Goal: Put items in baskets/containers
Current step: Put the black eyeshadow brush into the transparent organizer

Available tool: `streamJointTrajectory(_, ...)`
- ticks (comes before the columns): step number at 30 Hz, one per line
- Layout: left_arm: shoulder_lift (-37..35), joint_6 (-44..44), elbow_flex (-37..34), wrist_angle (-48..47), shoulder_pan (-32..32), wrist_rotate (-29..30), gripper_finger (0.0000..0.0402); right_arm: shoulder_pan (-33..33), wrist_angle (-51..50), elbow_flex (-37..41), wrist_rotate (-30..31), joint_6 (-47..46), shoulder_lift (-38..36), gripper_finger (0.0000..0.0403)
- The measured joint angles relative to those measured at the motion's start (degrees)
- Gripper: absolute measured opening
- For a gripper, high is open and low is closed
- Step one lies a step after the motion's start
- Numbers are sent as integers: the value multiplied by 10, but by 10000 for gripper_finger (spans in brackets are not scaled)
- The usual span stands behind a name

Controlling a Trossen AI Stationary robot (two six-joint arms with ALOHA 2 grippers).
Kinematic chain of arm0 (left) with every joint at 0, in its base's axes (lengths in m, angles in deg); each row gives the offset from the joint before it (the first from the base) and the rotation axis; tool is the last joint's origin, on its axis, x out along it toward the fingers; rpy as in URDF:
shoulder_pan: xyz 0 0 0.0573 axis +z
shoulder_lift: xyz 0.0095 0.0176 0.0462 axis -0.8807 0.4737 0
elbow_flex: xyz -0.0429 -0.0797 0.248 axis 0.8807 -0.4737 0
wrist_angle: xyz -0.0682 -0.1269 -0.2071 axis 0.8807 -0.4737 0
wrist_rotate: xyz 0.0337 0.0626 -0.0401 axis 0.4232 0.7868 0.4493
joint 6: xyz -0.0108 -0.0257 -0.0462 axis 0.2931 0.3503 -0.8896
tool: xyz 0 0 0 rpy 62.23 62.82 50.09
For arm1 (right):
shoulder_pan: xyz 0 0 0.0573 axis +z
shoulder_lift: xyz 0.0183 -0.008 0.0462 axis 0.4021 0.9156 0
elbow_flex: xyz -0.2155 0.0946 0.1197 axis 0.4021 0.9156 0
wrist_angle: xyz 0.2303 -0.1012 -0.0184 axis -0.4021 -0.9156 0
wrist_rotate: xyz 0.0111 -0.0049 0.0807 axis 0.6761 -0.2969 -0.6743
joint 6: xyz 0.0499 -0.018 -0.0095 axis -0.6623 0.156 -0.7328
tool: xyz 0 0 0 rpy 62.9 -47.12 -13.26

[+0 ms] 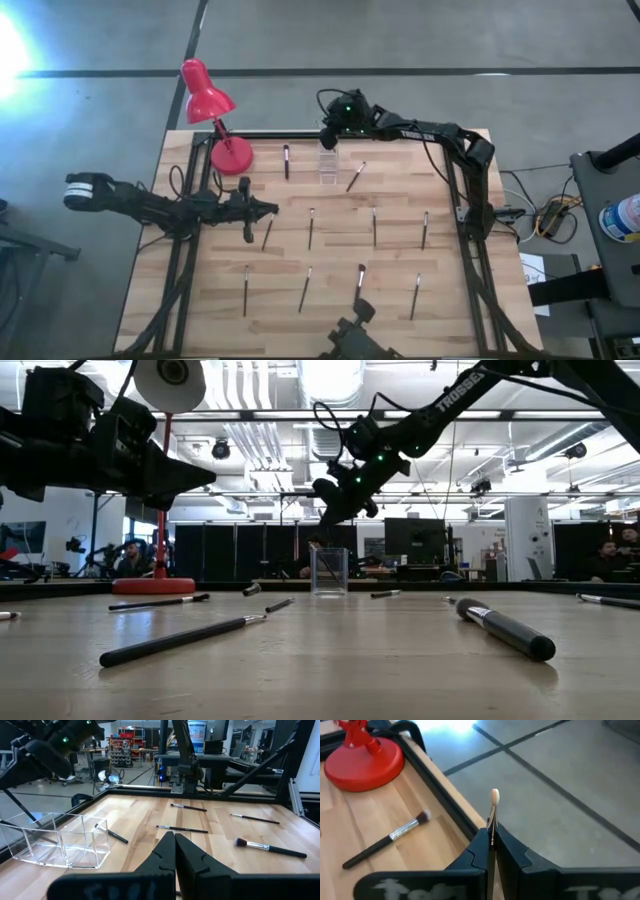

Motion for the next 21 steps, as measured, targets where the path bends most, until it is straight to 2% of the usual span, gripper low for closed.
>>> streamJointTrajectory(10,0,-1,0,0,0,-2,0,0,-15,14,-15,-10,1,16)
streamJointTrajectory(21,0,-1,0,0,0,-2,0,0,-14,15,-13,-17,1,60)
